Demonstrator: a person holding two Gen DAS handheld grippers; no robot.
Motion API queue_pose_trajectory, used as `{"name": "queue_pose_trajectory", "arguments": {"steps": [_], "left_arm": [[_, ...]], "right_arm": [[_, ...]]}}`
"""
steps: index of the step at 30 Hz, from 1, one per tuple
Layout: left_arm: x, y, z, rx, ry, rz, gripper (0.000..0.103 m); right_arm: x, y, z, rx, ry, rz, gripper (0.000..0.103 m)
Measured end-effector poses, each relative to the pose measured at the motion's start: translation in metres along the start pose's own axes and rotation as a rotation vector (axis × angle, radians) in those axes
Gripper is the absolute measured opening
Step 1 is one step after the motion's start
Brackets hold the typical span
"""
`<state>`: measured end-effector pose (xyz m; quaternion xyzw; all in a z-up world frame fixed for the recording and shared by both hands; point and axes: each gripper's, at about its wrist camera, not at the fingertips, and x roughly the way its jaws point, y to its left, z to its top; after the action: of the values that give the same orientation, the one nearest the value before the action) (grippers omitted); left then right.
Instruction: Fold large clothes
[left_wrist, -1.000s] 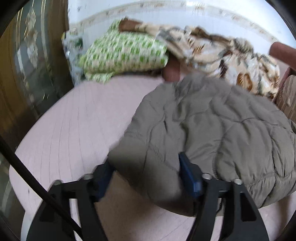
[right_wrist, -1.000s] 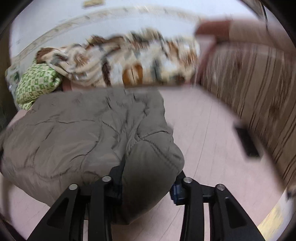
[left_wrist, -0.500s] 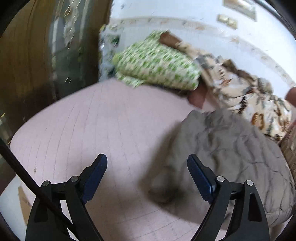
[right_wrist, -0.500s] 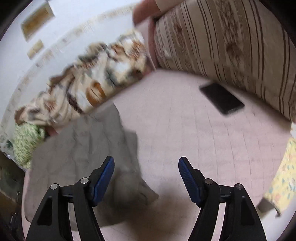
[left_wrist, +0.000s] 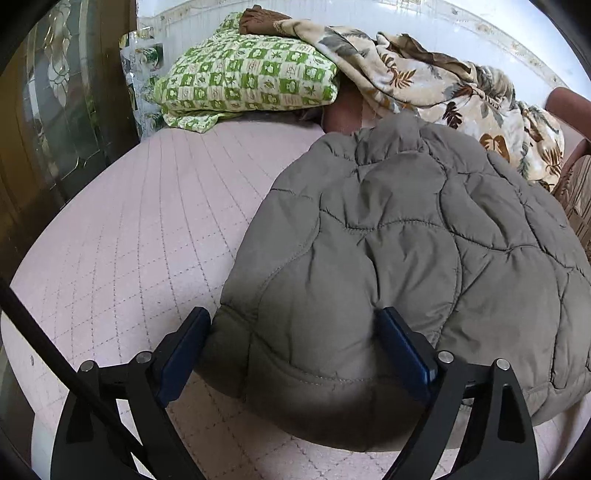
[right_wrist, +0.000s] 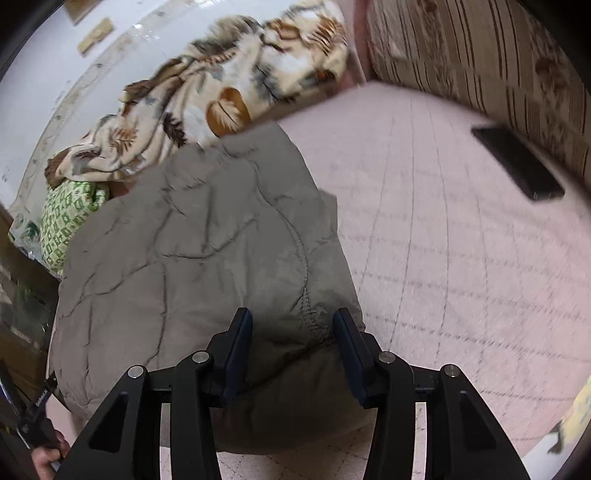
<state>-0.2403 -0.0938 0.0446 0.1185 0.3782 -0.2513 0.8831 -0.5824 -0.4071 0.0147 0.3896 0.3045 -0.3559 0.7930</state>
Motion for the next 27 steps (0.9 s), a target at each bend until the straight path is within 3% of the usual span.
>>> {"name": "queue_pose_trajectory", "arguments": {"steps": [3,7,9,11,17,20,24,27], "left_arm": [[-0.012,-0.001,-0.002,-0.003,-0.045,0.02,0.092],[-0.044,-0.012,0.002,0.05,-0.233,0.054,0.092],[-0.059,-0.026,0.0,0.093,-0.316,0.042,0.092],[-0.064,-0.042,-0.002,0.126,-0.346,0.007,0.092],[-0.046,-0.092,-0.011,0.236,-0.29,-0.06,0.092],[-0.028,-0.107,-0.016,0.273,-0.245,-0.028,0.092],[-0.01,-0.105,-0.014,0.228,-0.173,-0.063,0.093],[-0.007,-0.105,-0.017,0.233,-0.163,-0.06,0.093]], "right_arm": [[-0.006,0.005,0.001,-0.001,-0.03,-0.013,0.051],[-0.042,0.029,-0.002,-0.113,-0.215,-0.053,0.051],[-0.052,0.048,-0.006,-0.198,-0.293,-0.055,0.051],[-0.05,0.065,-0.01,-0.253,-0.304,-0.013,0.051],[-0.017,0.116,-0.02,-0.37,-0.249,0.056,0.052],[0.003,0.133,-0.028,-0.424,-0.214,0.031,0.055],[0.033,0.138,-0.033,-0.449,-0.129,-0.041,0.063],[0.042,0.136,-0.032,-0.44,-0.105,-0.055,0.067]]}}
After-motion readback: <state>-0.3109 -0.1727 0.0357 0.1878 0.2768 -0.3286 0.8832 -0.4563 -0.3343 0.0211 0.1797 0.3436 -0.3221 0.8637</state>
